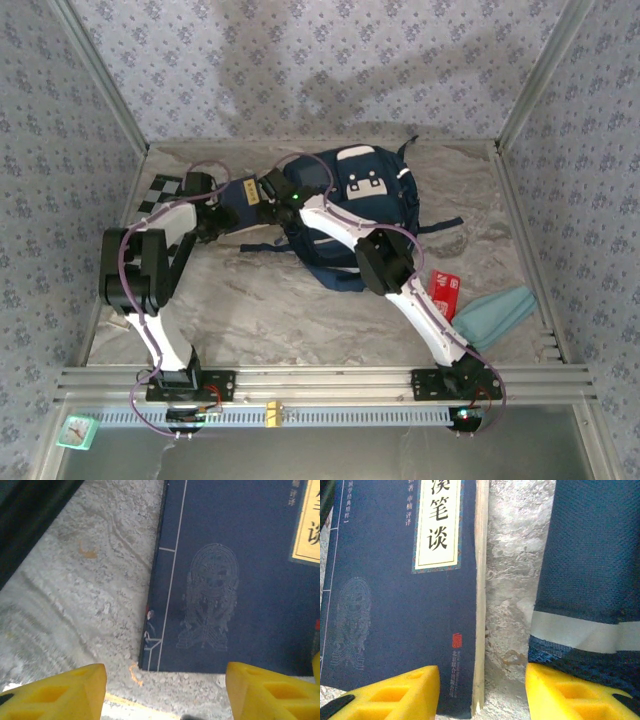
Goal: Pack the student bag
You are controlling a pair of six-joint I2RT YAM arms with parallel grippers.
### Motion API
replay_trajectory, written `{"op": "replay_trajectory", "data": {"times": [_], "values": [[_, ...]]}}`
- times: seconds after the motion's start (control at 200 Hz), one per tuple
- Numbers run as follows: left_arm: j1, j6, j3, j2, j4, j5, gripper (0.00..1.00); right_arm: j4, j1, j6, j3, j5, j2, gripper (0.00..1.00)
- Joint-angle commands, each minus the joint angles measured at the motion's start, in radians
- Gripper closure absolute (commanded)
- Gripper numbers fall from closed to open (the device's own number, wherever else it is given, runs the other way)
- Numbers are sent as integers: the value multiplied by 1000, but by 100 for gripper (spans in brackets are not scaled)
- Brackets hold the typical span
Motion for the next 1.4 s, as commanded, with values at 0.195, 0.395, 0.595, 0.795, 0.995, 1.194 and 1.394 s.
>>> {"op": "replay_trajectory", "data": {"times": [0.195,0.395,0.595,0.795,0.995,1.194,1.394], "values": [[5,43,75,86,50,46,44,-49,3,-3,91,-57,102,47],[0,47,67,110,55,130,50,-51,12,-20,122,-104,113,47],[-43,42,33,85,10,134,55,-85,37,-47,138,-113,92,58],[-70,10,-66,-3,-22,68,57,-53,58,-49,-44,-77,-39,73],[-80,-13,-201,-139,-54,32,57,5,98,-29,-290,-98,-198,82],[-106,-63,-327,-303,-128,-30,51,38,153,57,-545,-80,-375,81],[-77,-61,-368,-435,-148,-82,41,-6,149,126,-563,-34,-397,65]]}}
